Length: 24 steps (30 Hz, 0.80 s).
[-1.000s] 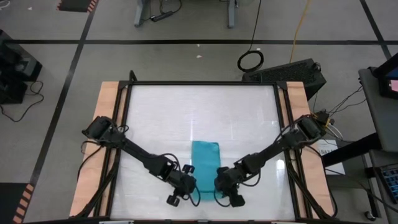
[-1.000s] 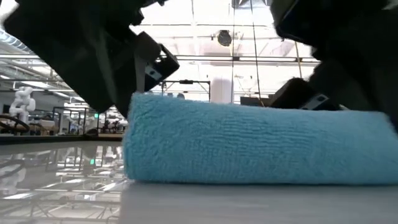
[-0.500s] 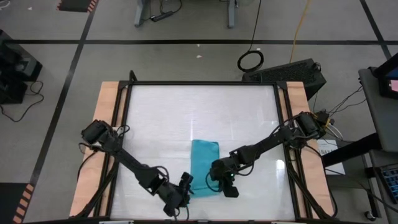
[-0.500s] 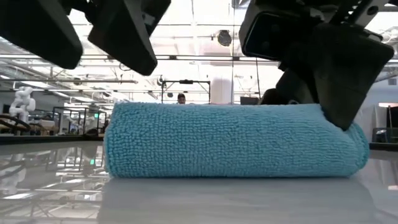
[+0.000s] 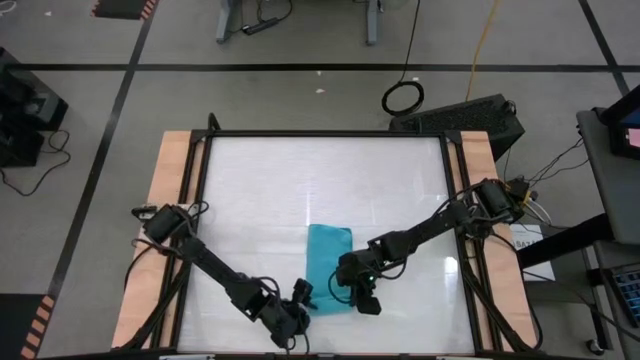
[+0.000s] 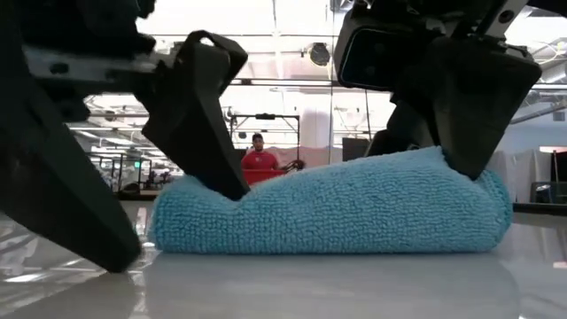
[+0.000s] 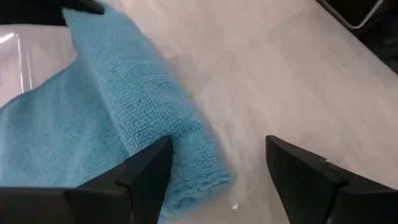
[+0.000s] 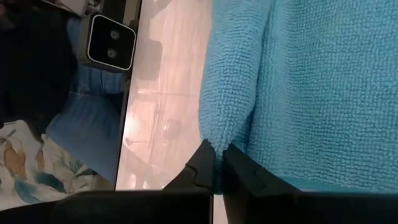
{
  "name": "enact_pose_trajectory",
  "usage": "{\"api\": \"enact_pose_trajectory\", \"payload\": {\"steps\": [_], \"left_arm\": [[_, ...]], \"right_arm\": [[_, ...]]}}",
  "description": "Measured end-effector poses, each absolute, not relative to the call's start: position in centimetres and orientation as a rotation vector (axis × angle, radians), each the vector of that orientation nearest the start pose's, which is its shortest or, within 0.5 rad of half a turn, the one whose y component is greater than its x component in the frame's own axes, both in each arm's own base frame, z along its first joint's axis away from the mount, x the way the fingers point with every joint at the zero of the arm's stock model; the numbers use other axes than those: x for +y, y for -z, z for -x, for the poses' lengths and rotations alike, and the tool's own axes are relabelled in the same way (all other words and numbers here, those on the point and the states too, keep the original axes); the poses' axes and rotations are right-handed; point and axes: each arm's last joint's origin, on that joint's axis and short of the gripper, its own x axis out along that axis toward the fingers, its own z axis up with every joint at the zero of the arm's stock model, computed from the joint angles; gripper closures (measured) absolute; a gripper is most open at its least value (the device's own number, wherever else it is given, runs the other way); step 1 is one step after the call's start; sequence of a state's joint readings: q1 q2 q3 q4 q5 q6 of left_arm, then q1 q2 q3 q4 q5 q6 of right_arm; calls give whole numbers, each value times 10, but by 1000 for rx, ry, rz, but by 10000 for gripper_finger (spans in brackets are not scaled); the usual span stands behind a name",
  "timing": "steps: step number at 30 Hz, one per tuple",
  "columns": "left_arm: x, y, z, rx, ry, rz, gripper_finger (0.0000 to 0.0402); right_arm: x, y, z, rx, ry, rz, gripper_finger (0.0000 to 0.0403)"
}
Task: Roll towel into tight, uniform cylinder
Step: Roll the blue microfiber towel
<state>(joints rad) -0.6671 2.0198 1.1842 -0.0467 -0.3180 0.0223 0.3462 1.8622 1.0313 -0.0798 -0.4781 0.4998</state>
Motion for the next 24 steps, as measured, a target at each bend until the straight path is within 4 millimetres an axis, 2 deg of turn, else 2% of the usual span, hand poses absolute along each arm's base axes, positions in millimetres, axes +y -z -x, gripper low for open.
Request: {"api": "enact_pose_trajectory", "payload": {"steps": [7, 10, 14, 21, 24], "left_arm": [[-237, -120, -329, 793, 256, -356, 141], [-234, -120, -331, 791, 242, -353, 163], [-227, -119, -335, 794, 202, -358, 226], [-213, -117, -342, 843, 175, -304, 361], [-211, -117, -344, 853, 198, -286, 387]], "right_arm": [[136, -142, -337, 1108, -511, -510, 386], [136, -142, -337, 1108, -511, -510, 374], [136, -143, -336, 1105, -517, -502, 349], [141, -155, -332, 1055, -580, -417, 273], [142, -166, -327, 1024, -584, -354, 243]]}}
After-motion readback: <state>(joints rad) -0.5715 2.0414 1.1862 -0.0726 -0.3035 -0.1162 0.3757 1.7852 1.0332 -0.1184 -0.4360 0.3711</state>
